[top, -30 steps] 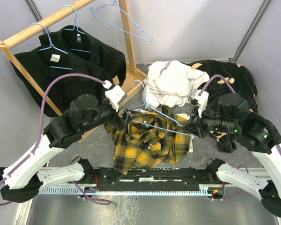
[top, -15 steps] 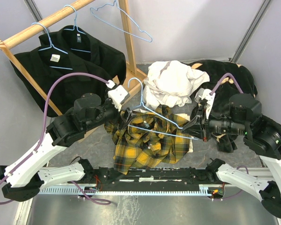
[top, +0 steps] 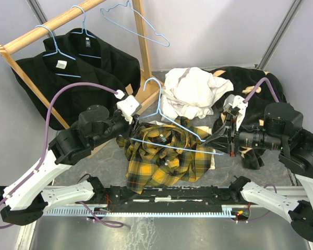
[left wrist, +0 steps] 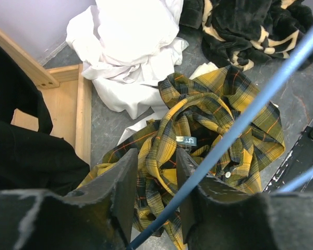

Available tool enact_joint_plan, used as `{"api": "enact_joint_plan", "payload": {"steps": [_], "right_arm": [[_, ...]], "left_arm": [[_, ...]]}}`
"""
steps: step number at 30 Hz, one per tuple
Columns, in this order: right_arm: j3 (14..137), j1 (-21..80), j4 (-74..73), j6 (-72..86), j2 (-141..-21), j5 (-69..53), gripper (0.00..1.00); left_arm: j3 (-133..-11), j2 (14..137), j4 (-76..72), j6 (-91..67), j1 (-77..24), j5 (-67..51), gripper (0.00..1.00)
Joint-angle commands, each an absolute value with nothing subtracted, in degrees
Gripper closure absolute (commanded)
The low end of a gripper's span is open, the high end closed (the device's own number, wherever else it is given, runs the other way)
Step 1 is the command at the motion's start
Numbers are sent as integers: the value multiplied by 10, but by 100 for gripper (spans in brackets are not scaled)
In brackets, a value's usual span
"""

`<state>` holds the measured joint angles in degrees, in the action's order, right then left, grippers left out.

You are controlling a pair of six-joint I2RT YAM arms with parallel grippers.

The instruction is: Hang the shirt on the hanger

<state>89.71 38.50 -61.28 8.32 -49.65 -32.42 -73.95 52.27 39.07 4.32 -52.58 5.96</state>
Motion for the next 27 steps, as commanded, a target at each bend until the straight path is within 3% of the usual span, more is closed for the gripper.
{"api": "enact_joint_plan", "payload": {"steps": [1, 5, 6, 11, 20, 27], "right_arm": [[930, 385, -593, 79, -516, -322, 99], [964, 385, -612, 56, -543, -320, 92], [973, 384, -617, 49, -552, -319, 90], [1018, 385, -641, 13, -587, -295, 79], [1105, 385, -689, -24, -638, -234, 49], [1114, 385, -681, -18, -648, -211, 37]], "left_arm": [[-740, 517, 377, 60, -524, 56, 65], [-744, 518, 381, 65, -523, 50, 96], [-745, 519, 383, 66, -524, 47, 97], [-753, 521, 395, 72, -524, 32, 97], [-755, 525, 418, 86, -524, 24, 97], [-741, 529, 415, 95, -525, 56, 97]]}}
